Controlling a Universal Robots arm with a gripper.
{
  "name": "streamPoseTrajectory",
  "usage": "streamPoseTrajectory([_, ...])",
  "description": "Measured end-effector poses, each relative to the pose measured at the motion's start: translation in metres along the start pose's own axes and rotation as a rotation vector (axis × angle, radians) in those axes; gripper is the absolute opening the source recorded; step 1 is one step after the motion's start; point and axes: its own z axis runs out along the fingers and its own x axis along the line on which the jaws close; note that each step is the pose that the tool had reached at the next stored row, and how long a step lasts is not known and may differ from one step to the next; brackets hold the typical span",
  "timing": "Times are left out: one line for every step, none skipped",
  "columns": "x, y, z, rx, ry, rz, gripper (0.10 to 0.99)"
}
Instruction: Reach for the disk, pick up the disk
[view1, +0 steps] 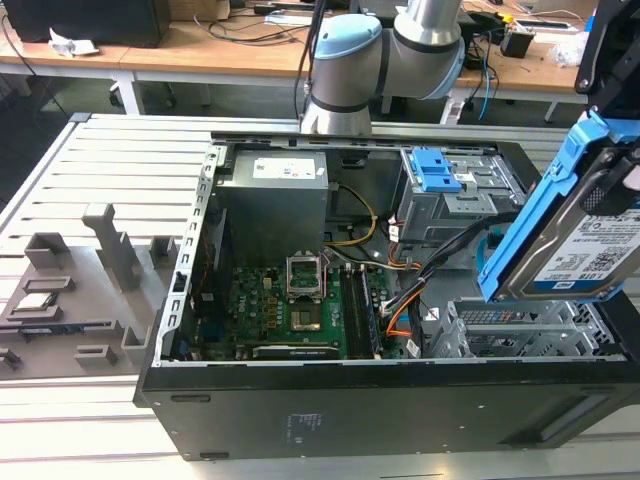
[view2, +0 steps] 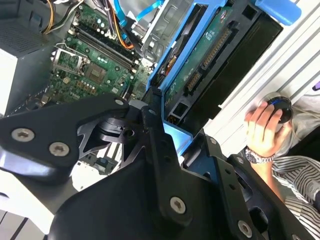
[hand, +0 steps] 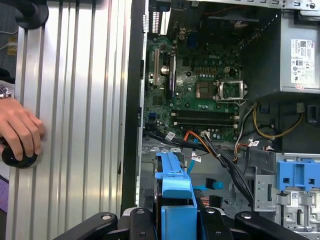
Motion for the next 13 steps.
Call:
streamPoseTrajectory([0.0001,-0.0010,0.0009,-0.001,-0.0001,0.000,0.369])
streamPoseTrajectory([0.0001,-0.0018,0.0017,-0.001,-0.0002,0.000,0.369])
streamPoseTrajectory([0.0002,-0.0034,0.0037,-0.002,-0.0001,0.000,0.369])
streamPoseTrajectory([0.0004,-0.0047,0.0064,-0.002,-0.0001,0.000,0.369])
streamPoseTrajectory([0.0004,-0.0056,0.0083,-0.003,-0.0002,0.000,0.369])
streamPoseTrajectory([0.0006,-0.0065,0.0103,-0.003,-0.0002,0.000,0.369])
streamPoseTrajectory([0.0007,-0.0073,0.0119,-0.003,-0.0002,0.000,0.369])
streamPoseTrajectory([0.0008,-0.0077,0.0128,-0.004,-0.0003,0.000,0.369])
streamPoseTrajectory([0.0008,-0.0081,0.0136,-0.004,-0.0003,0.000,0.369])
streamPoseTrajectory([0.0011,-0.0090,0.0154,-0.004,-0.0003,0.000,0.369])
streamPoseTrajectory([0.0014,-0.0097,0.0169,-0.004,-0.0003,0.000,0.369])
streamPoseTrajectory([0.0017,-0.0100,0.0177,-0.004,-0.0003,0.000,0.369])
streamPoseTrajectory([0.0020,-0.0102,0.0184,-0.004,-0.0003,0.001,0.369])
